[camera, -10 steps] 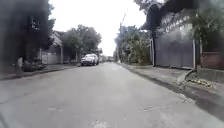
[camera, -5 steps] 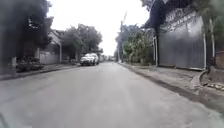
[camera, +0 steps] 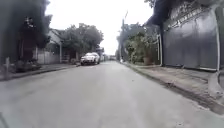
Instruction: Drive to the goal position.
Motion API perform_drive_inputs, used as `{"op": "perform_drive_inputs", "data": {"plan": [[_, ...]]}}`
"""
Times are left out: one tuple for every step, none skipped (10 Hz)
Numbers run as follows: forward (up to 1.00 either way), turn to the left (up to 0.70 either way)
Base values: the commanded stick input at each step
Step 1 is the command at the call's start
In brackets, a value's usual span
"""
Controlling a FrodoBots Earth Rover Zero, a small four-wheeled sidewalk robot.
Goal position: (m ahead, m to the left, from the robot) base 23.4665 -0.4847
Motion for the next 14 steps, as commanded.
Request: {"op": "perform_drive_inputs", "data": {"plan": [[0.85, 0.0], [0.85, 0.0], [0.85, 0.0], [0.85, -0.11], [0.85, -0.3], [0.85, -0.34], [0.85, -0.01], [0.85, 0.0], [0.85, 0.0], [0.85, 0.0], [0.85, 0.0], [0.85, 0.0], [0.85, 0.0], [0.85, 0.0]]}}
